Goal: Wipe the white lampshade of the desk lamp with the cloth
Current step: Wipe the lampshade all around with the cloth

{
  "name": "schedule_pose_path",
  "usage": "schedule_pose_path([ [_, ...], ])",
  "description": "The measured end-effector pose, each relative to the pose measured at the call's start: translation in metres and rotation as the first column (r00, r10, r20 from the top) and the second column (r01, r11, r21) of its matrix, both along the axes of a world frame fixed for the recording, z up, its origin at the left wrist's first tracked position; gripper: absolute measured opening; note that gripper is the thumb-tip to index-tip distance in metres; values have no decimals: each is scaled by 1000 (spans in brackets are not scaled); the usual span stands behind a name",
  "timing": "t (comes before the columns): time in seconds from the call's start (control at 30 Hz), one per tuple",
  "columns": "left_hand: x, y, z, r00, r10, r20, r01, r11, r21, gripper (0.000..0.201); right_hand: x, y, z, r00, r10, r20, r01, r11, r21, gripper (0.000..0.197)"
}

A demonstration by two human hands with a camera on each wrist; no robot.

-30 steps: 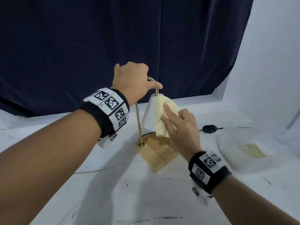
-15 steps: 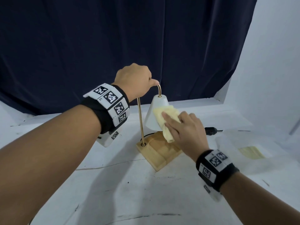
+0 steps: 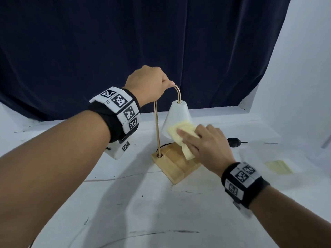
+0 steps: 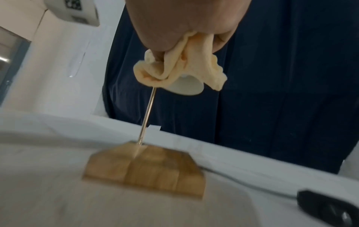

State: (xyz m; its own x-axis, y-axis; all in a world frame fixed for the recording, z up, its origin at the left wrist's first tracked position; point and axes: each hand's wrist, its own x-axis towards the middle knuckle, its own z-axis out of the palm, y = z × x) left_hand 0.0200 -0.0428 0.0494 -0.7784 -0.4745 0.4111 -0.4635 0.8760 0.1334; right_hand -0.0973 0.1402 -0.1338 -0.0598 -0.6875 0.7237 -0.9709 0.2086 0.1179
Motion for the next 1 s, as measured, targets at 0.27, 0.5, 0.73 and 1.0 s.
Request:
schedule_pose_path([
  [0.27,-4,5,-1,997,65,29,-62,993,-96,51,8,-23,25,999,-34,-4,35,999,33,40],
  [0.5,-3,10,1,990,122,74,-104,971,-214,53,-1,1,-5,1000,0,-22,1,999,40,41],
  [0.73,25,0,-6,990,-140,15,140,986,-87,39,-7,-30,42,997,-56,53,60,996,-64,37],
  [1.0,34,-7,-12,984,-171,-44,173,983,62,42,22,-22,6,997,22,-79,-11,990,140,37],
])
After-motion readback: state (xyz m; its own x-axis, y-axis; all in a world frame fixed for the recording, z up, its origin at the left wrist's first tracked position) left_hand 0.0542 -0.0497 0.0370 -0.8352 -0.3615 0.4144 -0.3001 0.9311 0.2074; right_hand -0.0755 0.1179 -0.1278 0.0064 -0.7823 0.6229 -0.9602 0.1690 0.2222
